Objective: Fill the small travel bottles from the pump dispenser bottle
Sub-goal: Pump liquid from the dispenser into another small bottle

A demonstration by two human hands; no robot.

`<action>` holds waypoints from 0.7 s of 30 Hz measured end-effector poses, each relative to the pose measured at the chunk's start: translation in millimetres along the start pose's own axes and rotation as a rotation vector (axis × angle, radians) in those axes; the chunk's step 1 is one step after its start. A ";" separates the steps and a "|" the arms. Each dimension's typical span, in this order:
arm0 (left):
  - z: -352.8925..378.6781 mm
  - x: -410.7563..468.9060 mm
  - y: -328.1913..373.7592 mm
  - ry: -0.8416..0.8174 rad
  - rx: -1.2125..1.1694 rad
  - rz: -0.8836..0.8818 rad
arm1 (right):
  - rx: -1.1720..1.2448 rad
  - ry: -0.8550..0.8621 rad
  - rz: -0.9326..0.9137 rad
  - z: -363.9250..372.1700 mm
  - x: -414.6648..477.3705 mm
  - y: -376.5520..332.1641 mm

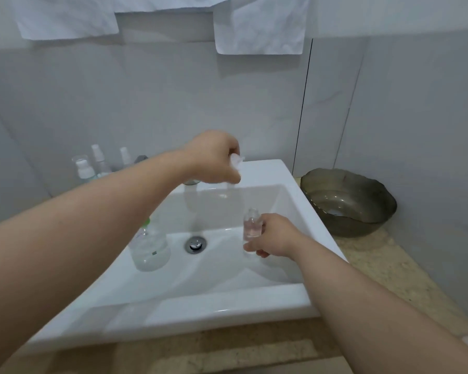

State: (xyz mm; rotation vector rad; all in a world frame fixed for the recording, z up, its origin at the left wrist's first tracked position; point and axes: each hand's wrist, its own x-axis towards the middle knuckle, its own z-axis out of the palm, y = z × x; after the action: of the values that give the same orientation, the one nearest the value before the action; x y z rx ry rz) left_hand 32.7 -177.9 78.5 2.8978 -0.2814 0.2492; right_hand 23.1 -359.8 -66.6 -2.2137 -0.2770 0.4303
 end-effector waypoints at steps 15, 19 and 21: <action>25.8 -23.4 0.5 -0.272 0.295 0.136 | 0.001 -0.009 -0.034 3.9 -1.7 -1.3; 23.5 -23.8 3.3 -0.289 0.354 0.164 | 0.005 -0.007 -0.043 5.1 -0.3 -1.1; 23.1 -24.9 5.5 -0.290 0.368 0.173 | -0.001 -0.011 -0.050 5.7 0.9 -0.9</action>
State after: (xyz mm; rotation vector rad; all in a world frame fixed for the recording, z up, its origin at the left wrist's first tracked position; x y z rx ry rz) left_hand 10.9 -184.3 52.6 3.2757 -0.5943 -0.1079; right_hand 21.5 -354.9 -69.4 -2.2010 -0.3372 0.4150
